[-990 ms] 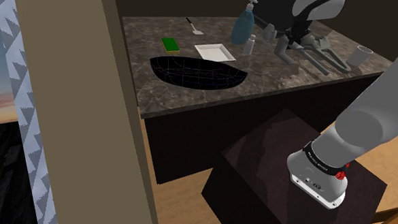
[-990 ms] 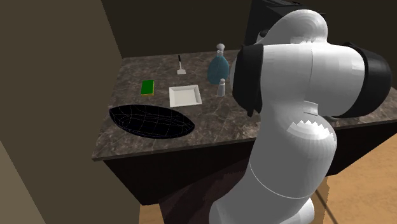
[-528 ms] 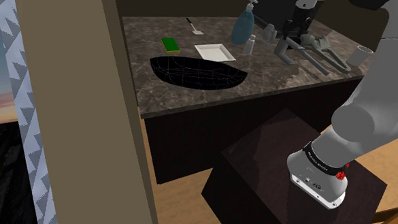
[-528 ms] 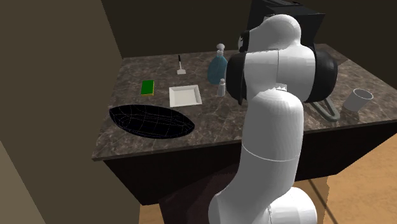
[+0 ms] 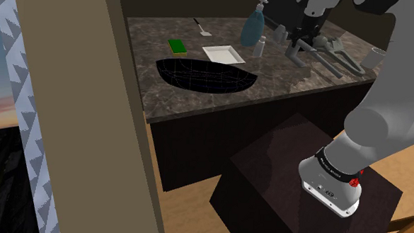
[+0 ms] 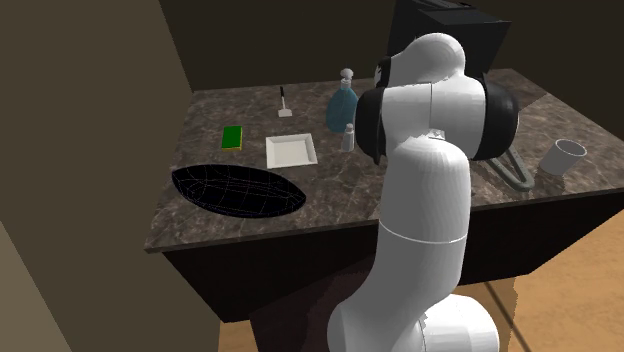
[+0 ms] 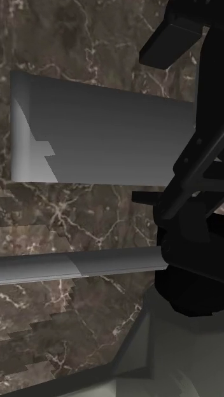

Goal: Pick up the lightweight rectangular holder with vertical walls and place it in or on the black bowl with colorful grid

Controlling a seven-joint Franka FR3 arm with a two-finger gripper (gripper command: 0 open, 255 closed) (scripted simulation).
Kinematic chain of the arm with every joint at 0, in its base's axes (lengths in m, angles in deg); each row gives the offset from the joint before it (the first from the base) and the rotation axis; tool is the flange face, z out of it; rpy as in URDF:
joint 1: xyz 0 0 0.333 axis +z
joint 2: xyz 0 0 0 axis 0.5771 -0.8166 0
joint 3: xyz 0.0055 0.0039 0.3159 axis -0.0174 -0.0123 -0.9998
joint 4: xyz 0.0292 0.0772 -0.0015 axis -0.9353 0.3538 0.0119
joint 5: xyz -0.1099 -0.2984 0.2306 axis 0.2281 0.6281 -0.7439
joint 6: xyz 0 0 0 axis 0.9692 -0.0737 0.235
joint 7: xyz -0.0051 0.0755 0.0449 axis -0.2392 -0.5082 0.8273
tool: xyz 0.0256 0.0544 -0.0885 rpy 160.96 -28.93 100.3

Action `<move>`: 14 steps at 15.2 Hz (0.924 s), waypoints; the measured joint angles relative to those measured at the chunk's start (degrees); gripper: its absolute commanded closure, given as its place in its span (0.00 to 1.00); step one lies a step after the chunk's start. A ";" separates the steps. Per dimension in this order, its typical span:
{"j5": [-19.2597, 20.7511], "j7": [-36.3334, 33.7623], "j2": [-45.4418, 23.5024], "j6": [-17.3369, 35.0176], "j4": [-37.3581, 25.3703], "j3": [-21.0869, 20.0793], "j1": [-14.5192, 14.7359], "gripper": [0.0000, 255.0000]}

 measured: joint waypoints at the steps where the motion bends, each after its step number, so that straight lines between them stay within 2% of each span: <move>1: -0.03 0.03 -0.10 0.09 -0.01 -0.02 -0.03 0.00; 5: -0.06 0.08 -0.17 0.16 -0.02 -0.03 -0.08 0.00; 6: -0.06 0.08 -0.17 0.16 -0.02 -0.03 -0.08 1.00; 14: -0.07 0.08 -0.16 0.16 -0.01 -0.04 -0.06 1.00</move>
